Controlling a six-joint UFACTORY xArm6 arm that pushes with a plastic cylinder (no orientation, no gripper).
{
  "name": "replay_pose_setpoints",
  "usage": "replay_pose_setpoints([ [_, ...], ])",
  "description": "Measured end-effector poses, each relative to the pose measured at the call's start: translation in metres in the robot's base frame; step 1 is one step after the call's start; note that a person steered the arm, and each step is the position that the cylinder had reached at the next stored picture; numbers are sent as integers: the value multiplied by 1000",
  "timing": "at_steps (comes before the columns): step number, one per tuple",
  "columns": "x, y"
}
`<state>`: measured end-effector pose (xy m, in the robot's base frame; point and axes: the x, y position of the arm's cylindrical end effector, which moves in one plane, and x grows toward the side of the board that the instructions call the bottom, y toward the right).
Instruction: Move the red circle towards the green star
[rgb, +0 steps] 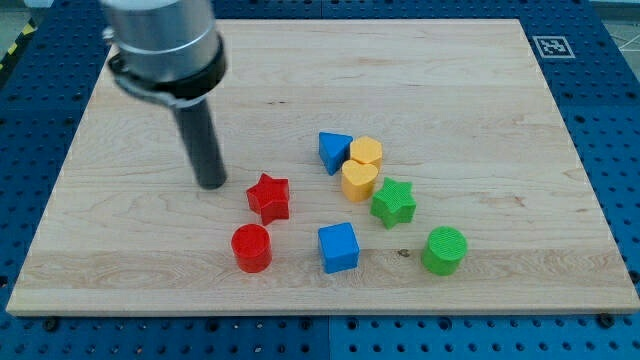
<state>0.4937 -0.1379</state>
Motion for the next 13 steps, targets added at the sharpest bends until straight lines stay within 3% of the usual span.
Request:
replay_pose_setpoints([
  [2,118,1],
  [5,120,81],
  [6,106,46],
  [8,105,31],
  [11,98,87],
  [13,90,38],
])
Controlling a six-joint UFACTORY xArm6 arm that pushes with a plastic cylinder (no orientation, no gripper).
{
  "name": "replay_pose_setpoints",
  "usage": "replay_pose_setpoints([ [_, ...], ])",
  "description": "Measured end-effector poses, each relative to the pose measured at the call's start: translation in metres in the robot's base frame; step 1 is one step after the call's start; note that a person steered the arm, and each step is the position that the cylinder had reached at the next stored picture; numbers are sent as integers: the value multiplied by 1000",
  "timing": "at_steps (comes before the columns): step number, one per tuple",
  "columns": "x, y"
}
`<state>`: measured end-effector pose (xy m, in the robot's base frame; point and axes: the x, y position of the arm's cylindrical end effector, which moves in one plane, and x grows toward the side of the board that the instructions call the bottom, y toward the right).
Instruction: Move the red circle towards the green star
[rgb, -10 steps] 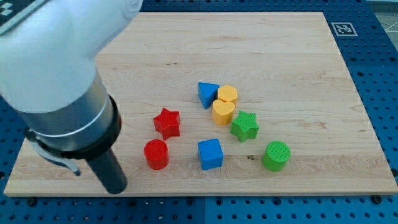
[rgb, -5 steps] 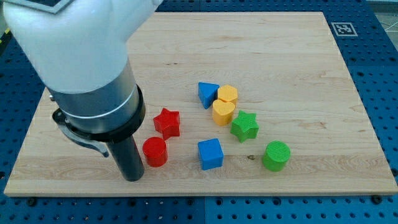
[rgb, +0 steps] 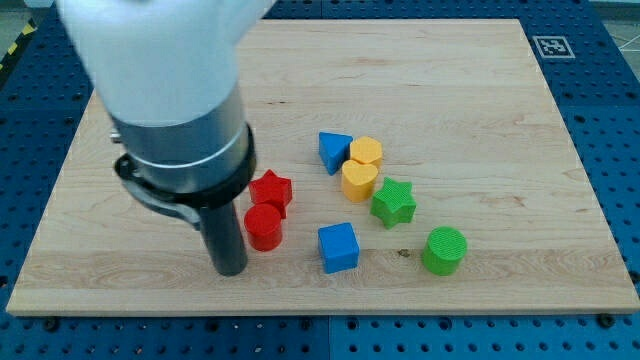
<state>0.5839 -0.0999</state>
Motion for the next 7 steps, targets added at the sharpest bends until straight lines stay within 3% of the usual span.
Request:
replay_pose_setpoints([
  [1,-16,-10],
  [3,-24,24],
  [4,-11,-13],
  [5,-19,-13],
  [7,-38,32],
])
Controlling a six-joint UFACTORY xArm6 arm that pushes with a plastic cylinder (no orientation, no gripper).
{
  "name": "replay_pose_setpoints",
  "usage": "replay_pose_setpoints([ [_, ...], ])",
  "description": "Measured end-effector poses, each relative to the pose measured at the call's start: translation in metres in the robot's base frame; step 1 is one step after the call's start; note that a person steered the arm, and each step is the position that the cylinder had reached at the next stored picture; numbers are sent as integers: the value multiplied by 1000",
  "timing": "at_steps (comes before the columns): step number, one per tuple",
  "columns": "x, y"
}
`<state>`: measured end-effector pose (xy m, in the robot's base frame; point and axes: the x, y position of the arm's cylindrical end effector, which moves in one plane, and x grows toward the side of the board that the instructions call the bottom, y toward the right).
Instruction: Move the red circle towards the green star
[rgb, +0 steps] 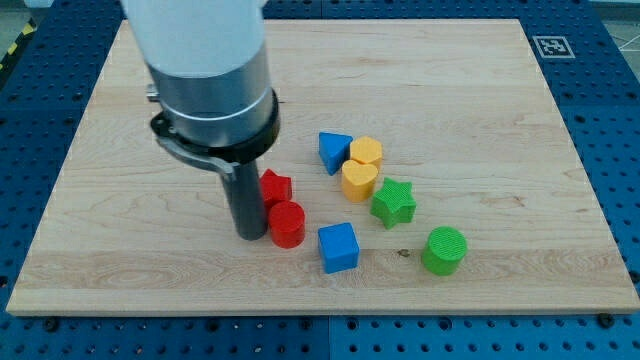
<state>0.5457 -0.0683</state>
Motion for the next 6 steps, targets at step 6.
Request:
replay_pose_setpoints([
  [6,3,87],
])
